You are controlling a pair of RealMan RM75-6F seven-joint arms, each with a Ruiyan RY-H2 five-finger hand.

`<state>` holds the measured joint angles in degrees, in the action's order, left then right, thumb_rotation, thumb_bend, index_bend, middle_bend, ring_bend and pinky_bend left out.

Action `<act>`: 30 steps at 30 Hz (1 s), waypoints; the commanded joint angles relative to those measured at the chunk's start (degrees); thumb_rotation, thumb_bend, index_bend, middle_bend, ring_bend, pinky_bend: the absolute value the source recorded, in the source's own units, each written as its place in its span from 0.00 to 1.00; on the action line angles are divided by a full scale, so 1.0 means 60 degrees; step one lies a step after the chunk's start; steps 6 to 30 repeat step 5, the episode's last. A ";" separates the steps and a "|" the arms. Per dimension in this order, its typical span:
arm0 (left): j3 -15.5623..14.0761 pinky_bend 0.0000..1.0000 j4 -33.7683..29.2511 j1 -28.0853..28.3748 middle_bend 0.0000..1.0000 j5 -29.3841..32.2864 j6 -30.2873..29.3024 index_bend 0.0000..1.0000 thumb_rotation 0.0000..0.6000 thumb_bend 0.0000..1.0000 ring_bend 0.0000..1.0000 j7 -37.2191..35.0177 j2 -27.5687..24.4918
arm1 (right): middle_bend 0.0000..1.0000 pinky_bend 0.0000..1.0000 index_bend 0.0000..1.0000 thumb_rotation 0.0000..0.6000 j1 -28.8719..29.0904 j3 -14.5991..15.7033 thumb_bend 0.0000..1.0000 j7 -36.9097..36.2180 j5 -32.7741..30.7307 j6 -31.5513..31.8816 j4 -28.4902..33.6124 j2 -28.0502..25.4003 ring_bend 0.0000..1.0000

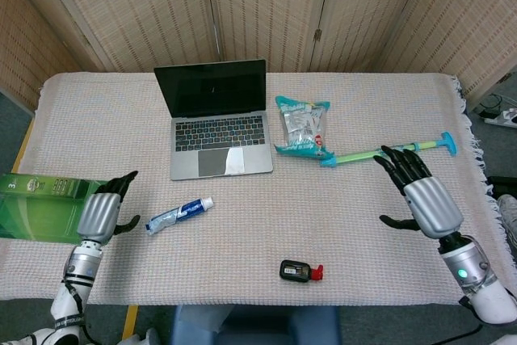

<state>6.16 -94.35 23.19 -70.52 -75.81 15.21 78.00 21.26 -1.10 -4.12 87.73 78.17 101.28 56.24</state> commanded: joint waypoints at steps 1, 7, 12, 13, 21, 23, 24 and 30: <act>-0.0174 0.26 -0.0137 -0.0695 0.25 -0.0472 -0.0761 0.17 1.00 0.33 0.22 -0.0800 -0.0704 | 0.00 0.00 0.00 1.00 -0.0698 0.0249 0.10 0.0035 -0.0239 0.0590 -0.0492 0.0142 0.00; -0.0462 0.23 -0.0227 -0.1331 0.25 -0.0819 -0.1388 0.19 1.00 0.33 0.22 -0.1222 -0.1236 | 0.00 0.00 0.00 1.00 -0.1235 0.0364 0.10 -0.0172 -0.0200 0.1079 -0.1033 0.0417 0.00; -0.0462 0.23 -0.0227 -0.1331 0.25 -0.0819 -0.1388 0.19 1.00 0.33 0.22 -0.1222 -0.1236 | 0.00 0.00 0.00 1.00 -0.1235 0.0364 0.10 -0.0172 -0.0200 0.1079 -0.1033 0.0417 0.00; -0.0462 0.23 -0.0227 -0.1331 0.25 -0.0819 -0.1388 0.19 1.00 0.33 0.22 -0.1222 -0.1236 | 0.00 0.00 0.00 1.00 -0.1235 0.0364 0.10 -0.0172 -0.0200 0.1079 -0.1033 0.0417 0.00; -0.0462 0.23 -0.0227 -0.1331 0.25 -0.0819 -0.1388 0.19 1.00 0.33 0.22 -0.1222 -0.1236 | 0.00 0.00 0.00 1.00 -0.1235 0.0364 0.10 -0.0172 -0.0200 0.1079 -0.1033 0.0417 0.00; -0.0462 0.23 -0.0227 -0.1331 0.25 -0.0819 -0.1388 0.19 1.00 0.33 0.22 -0.1222 -0.1236 | 0.00 0.00 0.00 1.00 -0.1235 0.0364 0.10 -0.0172 -0.0200 0.1079 -0.1033 0.0417 0.00; -0.0462 0.23 -0.0227 -0.1331 0.25 -0.0819 -0.1388 0.19 1.00 0.33 0.22 -0.1222 -0.1236 | 0.00 0.00 0.00 1.00 -0.1235 0.0364 0.10 -0.0172 -0.0200 0.1079 -0.1033 0.0417 0.00; -0.0462 0.23 -0.0227 -0.1331 0.25 -0.0819 -0.1388 0.19 1.00 0.33 0.22 -0.1222 -0.1236 | 0.00 0.00 0.00 1.00 -0.1235 0.0364 0.10 -0.0172 -0.0200 0.1079 -0.1033 0.0417 0.00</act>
